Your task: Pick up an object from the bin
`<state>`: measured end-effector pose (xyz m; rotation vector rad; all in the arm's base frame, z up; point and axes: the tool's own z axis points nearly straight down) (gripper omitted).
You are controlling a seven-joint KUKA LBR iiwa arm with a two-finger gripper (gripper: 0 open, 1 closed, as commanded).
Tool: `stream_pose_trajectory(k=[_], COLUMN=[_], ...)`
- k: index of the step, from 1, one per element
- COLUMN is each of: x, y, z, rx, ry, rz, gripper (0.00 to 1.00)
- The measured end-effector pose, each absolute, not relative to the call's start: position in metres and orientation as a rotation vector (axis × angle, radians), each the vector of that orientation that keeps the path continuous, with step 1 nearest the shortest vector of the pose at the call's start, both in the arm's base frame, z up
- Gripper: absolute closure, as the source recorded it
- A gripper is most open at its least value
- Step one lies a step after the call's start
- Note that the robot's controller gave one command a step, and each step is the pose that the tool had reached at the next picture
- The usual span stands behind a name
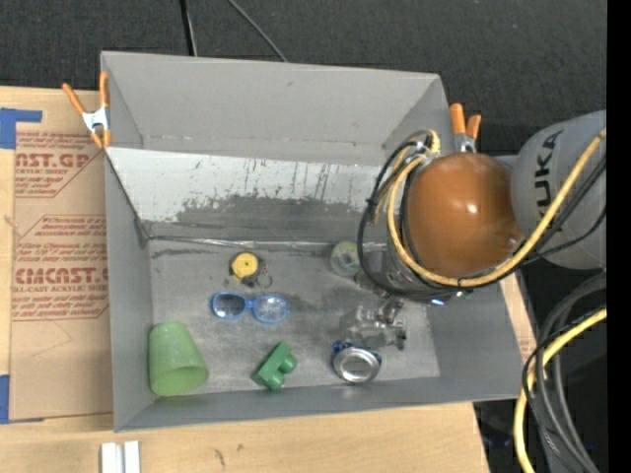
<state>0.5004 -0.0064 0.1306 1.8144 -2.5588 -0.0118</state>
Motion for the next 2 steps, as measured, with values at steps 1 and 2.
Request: stream_pose_trajectory(k=[1, 2], x=[0.503, 0.479], y=[-0.007, -0.015], z=[0.135, 0.079], rx=[1.816, 2.231], ry=[-2.565, -2.209], rz=[-0.004, -0.009], gripper=[0.00, 0.00])
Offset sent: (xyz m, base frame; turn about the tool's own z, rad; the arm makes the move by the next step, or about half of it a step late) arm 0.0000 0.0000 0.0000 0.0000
